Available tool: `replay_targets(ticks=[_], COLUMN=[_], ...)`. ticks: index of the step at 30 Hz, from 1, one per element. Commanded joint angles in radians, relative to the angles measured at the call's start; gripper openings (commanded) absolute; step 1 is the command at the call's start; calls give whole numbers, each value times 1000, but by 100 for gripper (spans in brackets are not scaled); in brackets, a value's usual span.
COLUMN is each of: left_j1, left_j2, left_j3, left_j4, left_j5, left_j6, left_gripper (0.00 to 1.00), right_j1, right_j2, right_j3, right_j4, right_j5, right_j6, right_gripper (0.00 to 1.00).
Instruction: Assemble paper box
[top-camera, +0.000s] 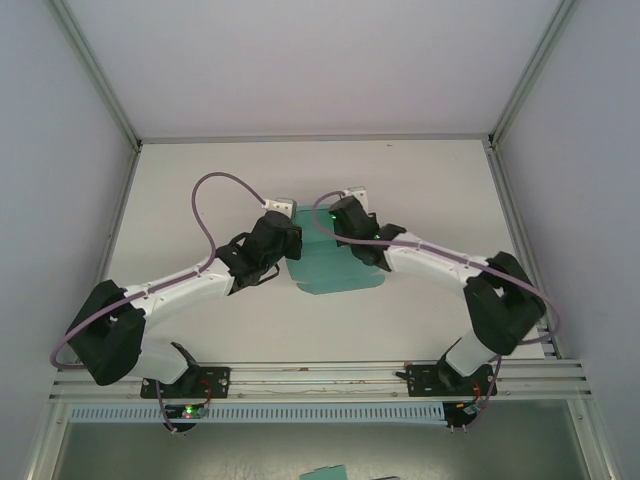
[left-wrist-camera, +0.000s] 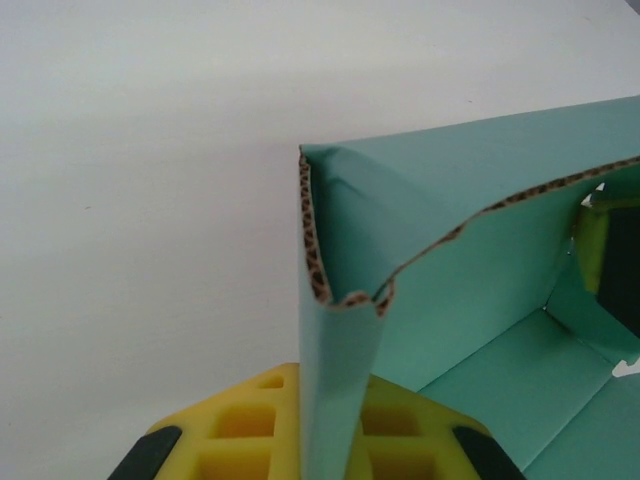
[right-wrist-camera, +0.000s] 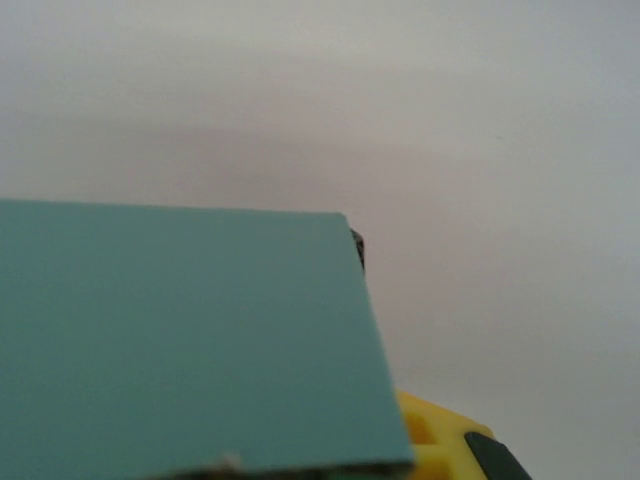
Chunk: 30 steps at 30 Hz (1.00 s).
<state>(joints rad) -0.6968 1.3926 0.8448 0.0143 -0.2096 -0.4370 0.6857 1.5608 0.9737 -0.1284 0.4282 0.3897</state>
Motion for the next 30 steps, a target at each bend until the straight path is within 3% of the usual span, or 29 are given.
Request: replay_targets(ticks=[1, 3, 5, 12, 14, 15, 16, 17, 25, 30], left_j1=[23, 24, 24, 23, 24, 24, 24, 23, 23, 23], left_j2=[-48, -47, -47, -40, -32, -31, -31, -35, -99, -94], left_j3=[16, 15, 8, -7, -3, -4, -3, -7, -139, -105], left_j4=[-8, -3, 12, 52, 62, 66, 68, 76, 223, 100], left_j5=[-102, -86, -71, -33, -19, -11, -3, 6, 103, 263], left_j6=[3, -2, -3, 8, 13, 18, 26, 41, 278, 451], left_gripper=[0, 0, 0, 0, 0, 0, 0, 0, 0, 0], right_j1=[-103, -107, -116, -127, -132, -133, -136, -139, -163, -216], right_j2=[-80, -132, -158, -221, -259, -279, -301, -331, -676, -827], right_j3=[-154, -205, -212, -258, -295, -309, -325, -347, -511, -530], right_j4=[186, 317, 353, 405, 445, 454, 461, 468, 472, 317], right_j5=[-70, -215, -332, -597, -624, -622, -613, -594, -413, -363], right_j6=[-148, -175, -187, -200, -179, -173, -172, -169, -144, -137], right_gripper=[5, 17, 22, 47, 55, 63, 85, 98, 99, 98])
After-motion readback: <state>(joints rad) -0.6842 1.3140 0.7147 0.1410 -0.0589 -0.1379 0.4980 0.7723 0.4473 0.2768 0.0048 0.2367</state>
